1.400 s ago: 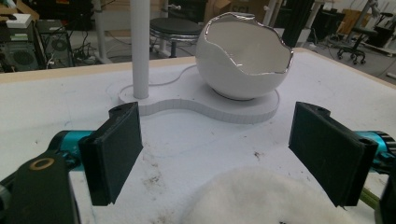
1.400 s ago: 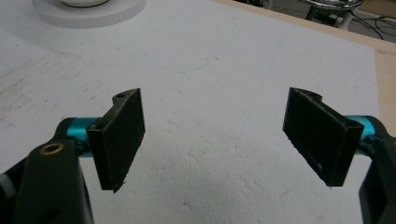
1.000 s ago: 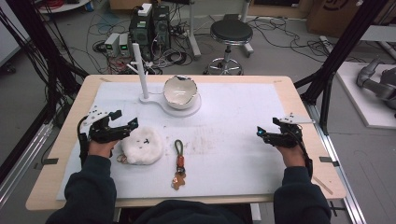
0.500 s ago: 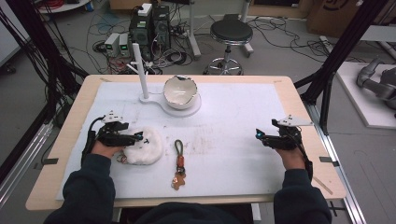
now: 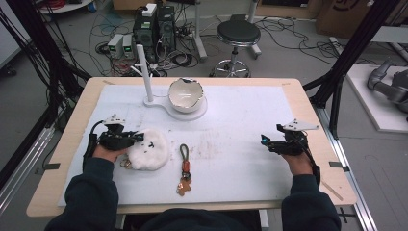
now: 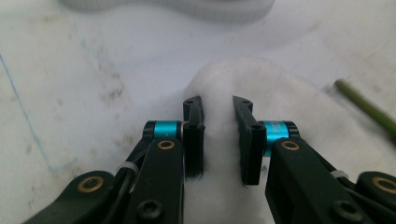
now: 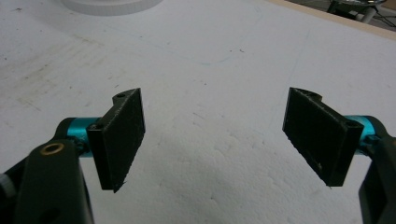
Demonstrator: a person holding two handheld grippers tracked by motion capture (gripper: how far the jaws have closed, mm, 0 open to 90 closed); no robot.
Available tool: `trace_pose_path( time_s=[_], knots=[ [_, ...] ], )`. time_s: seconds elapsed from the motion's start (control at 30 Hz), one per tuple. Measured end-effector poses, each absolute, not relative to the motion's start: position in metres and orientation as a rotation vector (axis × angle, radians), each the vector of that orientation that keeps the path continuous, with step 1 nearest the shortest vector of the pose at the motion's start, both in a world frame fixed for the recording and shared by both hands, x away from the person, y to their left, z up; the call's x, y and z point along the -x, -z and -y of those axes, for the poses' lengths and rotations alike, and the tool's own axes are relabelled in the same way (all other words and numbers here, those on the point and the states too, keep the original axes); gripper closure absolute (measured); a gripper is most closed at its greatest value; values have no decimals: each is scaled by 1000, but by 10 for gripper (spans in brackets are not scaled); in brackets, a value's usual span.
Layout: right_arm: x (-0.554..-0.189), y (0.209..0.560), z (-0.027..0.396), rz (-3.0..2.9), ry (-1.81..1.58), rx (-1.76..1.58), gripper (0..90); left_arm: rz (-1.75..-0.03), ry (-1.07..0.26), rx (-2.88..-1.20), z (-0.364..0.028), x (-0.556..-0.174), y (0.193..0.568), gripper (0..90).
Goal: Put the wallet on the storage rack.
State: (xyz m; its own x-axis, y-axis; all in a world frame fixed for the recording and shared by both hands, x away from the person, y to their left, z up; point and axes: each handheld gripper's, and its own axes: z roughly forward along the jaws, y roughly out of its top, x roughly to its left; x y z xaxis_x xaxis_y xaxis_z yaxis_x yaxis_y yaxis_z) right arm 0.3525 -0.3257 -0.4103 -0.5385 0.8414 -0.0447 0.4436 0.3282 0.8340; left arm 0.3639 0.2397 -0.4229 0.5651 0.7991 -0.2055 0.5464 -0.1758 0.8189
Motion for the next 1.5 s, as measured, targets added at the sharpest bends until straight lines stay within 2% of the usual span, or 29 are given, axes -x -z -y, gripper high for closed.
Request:
trace_pose_path(
  time_s=[0.33,0.57,0.8,0.87,1.03,1.1,1.23,1.33,1.5],
  knots=[
    [-354,408,288,-2203,-1239,-1049,213,-971,-463,-1541,-237,-351,394,764],
    [-355,405,239,-2288,-1356,-940,214,-866,-529,-1535,-203,-345,385,764],
    [-356,410,201,-2408,-1457,-863,221,-780,-495,-1527,-171,-345,380,764],
    [-356,410,192,-2431,-1502,-851,262,-764,-487,-1527,-165,-344,380,764],
    [-356,411,176,-2484,-1590,-830,297,-743,-473,-1518,-155,-343,380,763],
    [-356,414,167,-2525,-1601,-817,322,-730,-466,-1513,-151,-342,380,763],
    [-358,419,154,-2593,-1681,-783,557,-704,-456,-1534,-144,-340,382,761],
    [-359,417,156,-2586,-1695,-776,701,-724,-432,-1539,-146,-342,386,759],
    [-359,409,167,-2510,-1701,-765,750,-740,-362,-1588,-149,-346,391,731]
  ],
)
